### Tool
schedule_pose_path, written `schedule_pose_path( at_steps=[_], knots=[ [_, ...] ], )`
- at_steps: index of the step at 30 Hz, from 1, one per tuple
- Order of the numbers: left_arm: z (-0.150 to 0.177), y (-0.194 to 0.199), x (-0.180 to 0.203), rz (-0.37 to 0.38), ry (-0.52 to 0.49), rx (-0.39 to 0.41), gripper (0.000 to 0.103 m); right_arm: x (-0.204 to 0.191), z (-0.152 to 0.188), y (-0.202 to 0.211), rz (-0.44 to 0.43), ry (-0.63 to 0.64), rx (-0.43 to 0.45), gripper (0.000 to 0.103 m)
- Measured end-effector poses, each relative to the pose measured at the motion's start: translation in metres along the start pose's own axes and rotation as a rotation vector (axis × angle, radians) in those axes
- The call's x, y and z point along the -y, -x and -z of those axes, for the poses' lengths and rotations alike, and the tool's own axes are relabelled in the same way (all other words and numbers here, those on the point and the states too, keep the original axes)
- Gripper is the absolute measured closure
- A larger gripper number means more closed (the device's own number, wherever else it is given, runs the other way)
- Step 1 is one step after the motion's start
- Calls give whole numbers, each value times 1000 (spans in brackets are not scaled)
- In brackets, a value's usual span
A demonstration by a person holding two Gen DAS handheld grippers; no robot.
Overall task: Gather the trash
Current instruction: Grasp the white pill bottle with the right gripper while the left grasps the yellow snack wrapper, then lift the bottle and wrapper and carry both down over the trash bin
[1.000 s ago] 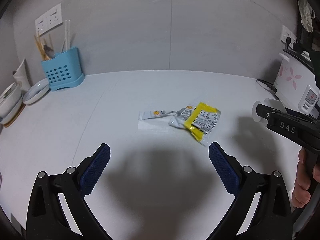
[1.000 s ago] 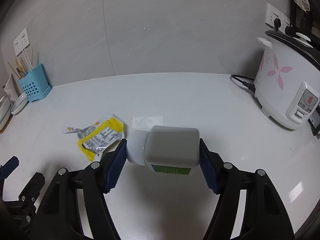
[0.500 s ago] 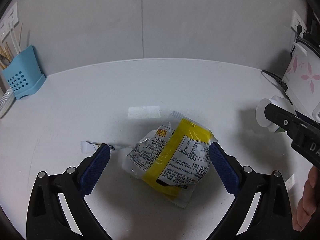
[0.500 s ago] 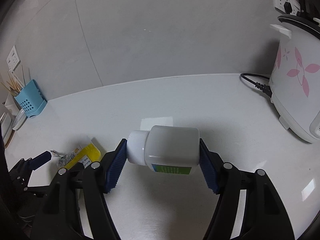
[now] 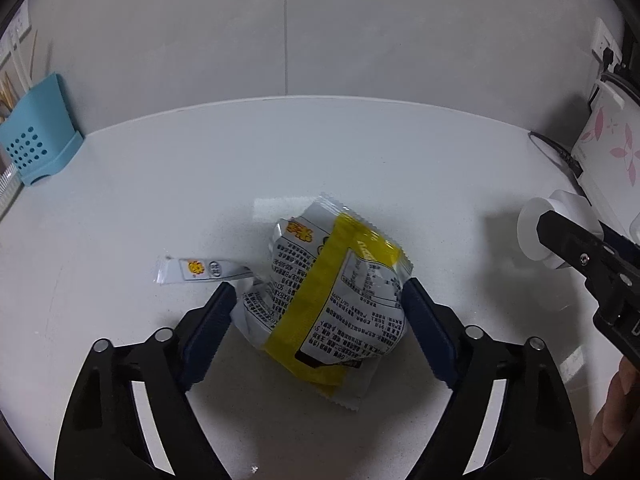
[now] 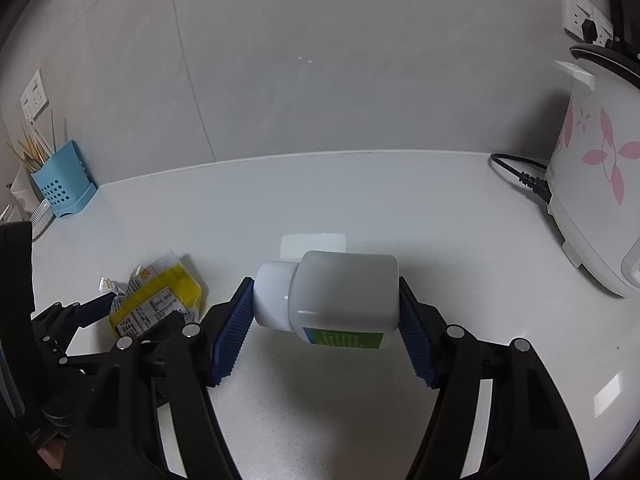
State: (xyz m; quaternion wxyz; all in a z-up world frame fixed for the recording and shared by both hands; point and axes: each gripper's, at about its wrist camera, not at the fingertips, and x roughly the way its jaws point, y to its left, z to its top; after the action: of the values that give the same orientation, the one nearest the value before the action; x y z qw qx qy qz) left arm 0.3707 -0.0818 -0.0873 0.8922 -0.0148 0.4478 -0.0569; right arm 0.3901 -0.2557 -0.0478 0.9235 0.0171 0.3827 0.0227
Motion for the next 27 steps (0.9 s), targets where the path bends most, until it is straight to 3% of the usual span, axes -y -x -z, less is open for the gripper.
schedule_pose_path(
  at_steps=[3,7,8,17,25,27],
  knots=[
    [0,1,0,30,4,-2,41,0,0,-1,0,3,1,38],
    [1,1,1,18,-9,-3,77,-2,1,-2,3,12,2,38],
    [1,1,0,16,-6,-1,81,-2,1,-2,5,13,1,38],
    [1,9,-6,24,15,25,86,0,2,-3,5,9,2,38],
    [14,40,-7,-63,8,82,86,4,10,10,-19,-28,25,38],
    [23,52,-6,-69,11,92,86,1,13,21,17,-16,46,38]
  ],
)
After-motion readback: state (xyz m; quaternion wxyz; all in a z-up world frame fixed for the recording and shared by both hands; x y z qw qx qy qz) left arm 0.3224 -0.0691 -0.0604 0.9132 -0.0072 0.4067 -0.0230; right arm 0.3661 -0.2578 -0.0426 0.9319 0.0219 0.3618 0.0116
